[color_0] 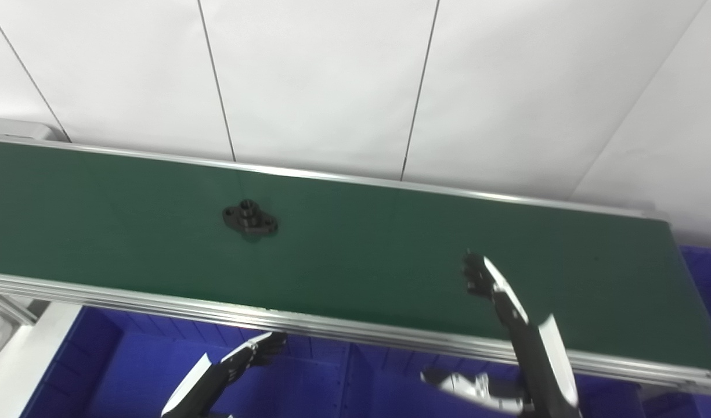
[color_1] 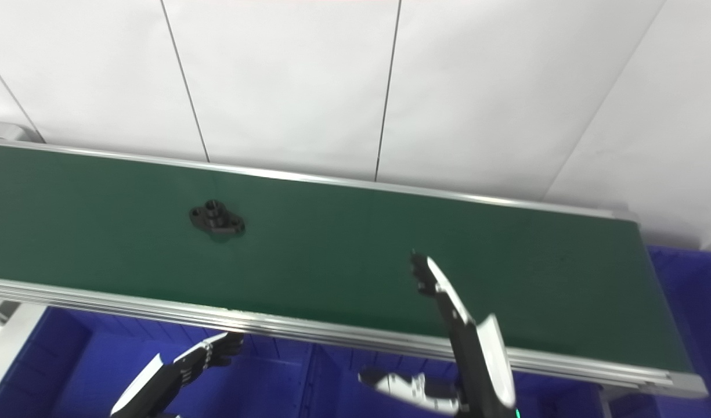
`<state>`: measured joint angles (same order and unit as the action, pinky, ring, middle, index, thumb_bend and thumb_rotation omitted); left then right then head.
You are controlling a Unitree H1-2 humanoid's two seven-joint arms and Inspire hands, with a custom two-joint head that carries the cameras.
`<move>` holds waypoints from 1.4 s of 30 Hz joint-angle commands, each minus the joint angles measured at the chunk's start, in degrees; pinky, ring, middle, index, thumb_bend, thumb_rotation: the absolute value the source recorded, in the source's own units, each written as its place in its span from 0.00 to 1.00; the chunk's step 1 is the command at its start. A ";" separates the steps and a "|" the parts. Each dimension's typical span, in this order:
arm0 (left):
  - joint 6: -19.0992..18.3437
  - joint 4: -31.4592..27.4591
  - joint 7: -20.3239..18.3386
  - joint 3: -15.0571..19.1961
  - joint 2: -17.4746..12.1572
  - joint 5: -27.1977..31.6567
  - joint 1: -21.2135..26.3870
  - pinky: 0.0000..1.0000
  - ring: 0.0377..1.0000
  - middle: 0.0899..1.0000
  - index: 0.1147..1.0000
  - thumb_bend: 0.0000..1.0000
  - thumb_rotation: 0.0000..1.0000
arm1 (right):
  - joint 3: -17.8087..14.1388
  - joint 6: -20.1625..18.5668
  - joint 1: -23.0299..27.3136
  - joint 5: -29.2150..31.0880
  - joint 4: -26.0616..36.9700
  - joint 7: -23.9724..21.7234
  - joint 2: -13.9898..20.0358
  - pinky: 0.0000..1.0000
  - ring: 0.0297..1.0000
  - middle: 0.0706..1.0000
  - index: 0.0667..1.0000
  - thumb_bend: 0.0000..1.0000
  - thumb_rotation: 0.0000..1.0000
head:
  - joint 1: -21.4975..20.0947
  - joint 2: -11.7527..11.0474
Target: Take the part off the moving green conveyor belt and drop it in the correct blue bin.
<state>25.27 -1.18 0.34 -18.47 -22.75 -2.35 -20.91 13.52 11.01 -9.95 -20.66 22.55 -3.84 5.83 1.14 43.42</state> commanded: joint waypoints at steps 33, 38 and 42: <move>1.65 4.59 1.65 -3.38 2.10 -4.85 2.72 0.77 0.82 0.84 0.82 0.92 0.53 | 1.67 -12.57 18.14 -4.92 -7.63 -7.96 0.97 0.74 0.83 0.86 0.90 0.74 0.38 | 14.65 -13.04; 1.65 5.04 2.54 -3.58 2.13 -5.45 2.76 0.76 0.81 0.83 0.82 0.93 0.54 | 2.62 -14.02 19.85 -6.29 -7.87 -8.79 0.56 0.73 0.83 0.87 0.90 0.74 0.40 | 13.43 -14.03; 1.65 5.34 2.47 -3.89 1.69 -4.92 3.01 0.75 0.81 0.83 0.82 0.93 0.54 | 3.30 -15.35 21.54 -6.95 -8.19 -9.35 -0.24 0.72 0.82 0.87 0.90 0.74 0.36 | 11.70 -14.22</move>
<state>25.27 4.78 1.85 -22.18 -20.36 -7.32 -18.21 16.62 -3.78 9.63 -27.60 13.72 -13.14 6.27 12.92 29.18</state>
